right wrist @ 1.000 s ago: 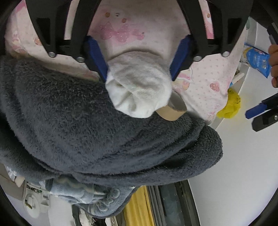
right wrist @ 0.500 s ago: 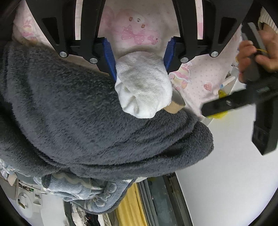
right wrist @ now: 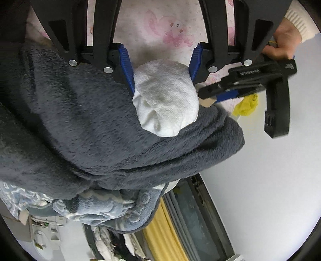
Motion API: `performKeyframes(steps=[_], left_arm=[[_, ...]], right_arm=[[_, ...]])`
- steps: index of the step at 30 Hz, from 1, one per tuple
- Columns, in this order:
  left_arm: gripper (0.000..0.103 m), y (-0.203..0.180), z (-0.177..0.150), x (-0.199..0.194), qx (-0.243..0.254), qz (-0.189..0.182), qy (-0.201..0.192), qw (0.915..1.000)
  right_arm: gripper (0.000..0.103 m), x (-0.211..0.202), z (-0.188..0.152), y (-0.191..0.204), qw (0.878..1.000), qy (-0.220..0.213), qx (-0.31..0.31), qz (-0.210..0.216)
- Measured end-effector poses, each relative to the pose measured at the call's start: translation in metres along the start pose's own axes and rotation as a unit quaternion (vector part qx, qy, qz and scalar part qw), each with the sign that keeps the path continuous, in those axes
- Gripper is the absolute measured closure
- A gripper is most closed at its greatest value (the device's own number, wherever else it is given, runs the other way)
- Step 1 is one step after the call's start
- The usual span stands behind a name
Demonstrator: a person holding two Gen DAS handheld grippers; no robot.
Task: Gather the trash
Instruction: 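Lift the white tissue with the right tool while the left tool reaches the tape roll, then close the left tool on the brown tape roll and lift it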
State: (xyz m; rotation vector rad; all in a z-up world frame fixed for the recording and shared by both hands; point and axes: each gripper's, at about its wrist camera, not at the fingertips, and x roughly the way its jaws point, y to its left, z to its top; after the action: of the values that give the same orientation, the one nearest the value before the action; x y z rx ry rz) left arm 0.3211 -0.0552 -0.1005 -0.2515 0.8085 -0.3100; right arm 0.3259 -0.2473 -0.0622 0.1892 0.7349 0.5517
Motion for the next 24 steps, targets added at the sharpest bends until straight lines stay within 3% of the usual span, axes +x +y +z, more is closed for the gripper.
performKeyframes(steps=[6,16,24], left_arm=[[0.053,-0.005,-0.005,0.006,0.014,-0.003,0.015,0.9998],[0.054,-0.020,-0.013,-0.013,0.054,-0.016,0.013,0.9984],[0.054,-0.026,-0.027,-0.036,0.101,-0.002,0.016,0.9947]], right_arm=[[0.053,-0.007,0.000,-0.008,1.000,-0.010,0.019,0.005],[0.053,-0.024,-0.003,-0.001,0.999,-0.029,0.031,0.004],[0.053,-0.030,-0.007,0.017,0.998,-0.043,0.047,-0.003]])
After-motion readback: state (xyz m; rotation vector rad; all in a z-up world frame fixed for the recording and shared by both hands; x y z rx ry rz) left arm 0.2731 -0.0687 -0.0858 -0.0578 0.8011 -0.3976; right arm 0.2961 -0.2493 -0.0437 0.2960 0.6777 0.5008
